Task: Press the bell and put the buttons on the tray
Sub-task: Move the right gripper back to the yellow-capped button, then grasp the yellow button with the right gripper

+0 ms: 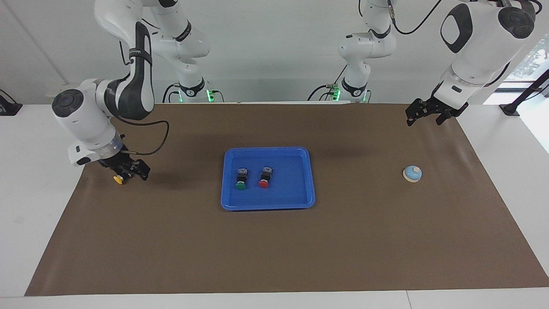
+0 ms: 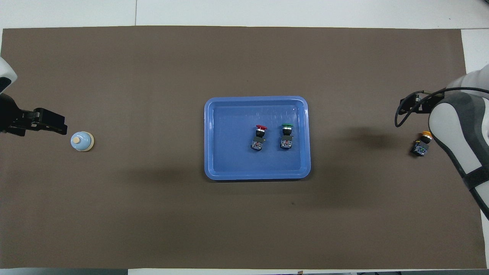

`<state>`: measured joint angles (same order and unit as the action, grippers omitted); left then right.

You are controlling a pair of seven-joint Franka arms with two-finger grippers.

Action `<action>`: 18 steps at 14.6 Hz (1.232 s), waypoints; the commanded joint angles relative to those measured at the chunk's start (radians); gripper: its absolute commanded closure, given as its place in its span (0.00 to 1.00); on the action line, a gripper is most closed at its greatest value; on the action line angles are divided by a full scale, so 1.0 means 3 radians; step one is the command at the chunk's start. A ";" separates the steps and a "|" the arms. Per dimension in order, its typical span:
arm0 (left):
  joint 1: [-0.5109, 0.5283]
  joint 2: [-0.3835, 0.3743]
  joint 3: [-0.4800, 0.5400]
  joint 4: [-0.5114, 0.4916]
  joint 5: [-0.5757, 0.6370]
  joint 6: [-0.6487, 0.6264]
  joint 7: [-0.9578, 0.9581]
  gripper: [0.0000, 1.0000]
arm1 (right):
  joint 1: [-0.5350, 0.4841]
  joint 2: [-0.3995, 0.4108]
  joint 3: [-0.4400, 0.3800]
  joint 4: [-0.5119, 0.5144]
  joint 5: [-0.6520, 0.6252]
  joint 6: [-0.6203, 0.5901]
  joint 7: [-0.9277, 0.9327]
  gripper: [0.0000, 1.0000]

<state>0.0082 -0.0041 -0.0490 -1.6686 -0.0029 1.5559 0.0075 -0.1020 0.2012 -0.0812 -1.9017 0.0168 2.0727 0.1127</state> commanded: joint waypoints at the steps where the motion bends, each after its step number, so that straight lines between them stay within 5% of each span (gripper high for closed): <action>1: 0.0019 -0.0038 0.0000 0.0019 -0.0041 -0.0068 -0.0025 0.00 | -0.0176 -0.0190 0.0051 -0.0506 -0.0020 0.0528 0.0110 0.00; 8: 0.0019 -0.0032 0.0000 0.0019 -0.0041 -0.0068 -0.0025 0.00 | -0.0385 -0.0384 0.0046 -0.1269 -0.0020 0.1189 0.0131 0.00; 18: 0.0019 -0.0032 0.0000 0.0019 -0.0041 -0.0068 -0.0025 0.00 | -0.0585 -0.0205 0.0056 -0.1382 -0.0025 0.1502 -0.0023 0.09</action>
<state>0.0082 -0.0041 -0.0489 -1.6686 -0.0029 1.5558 0.0075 -0.2601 0.1268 -0.0797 -2.3040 0.0169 2.4902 0.1224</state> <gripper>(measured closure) 0.000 0.026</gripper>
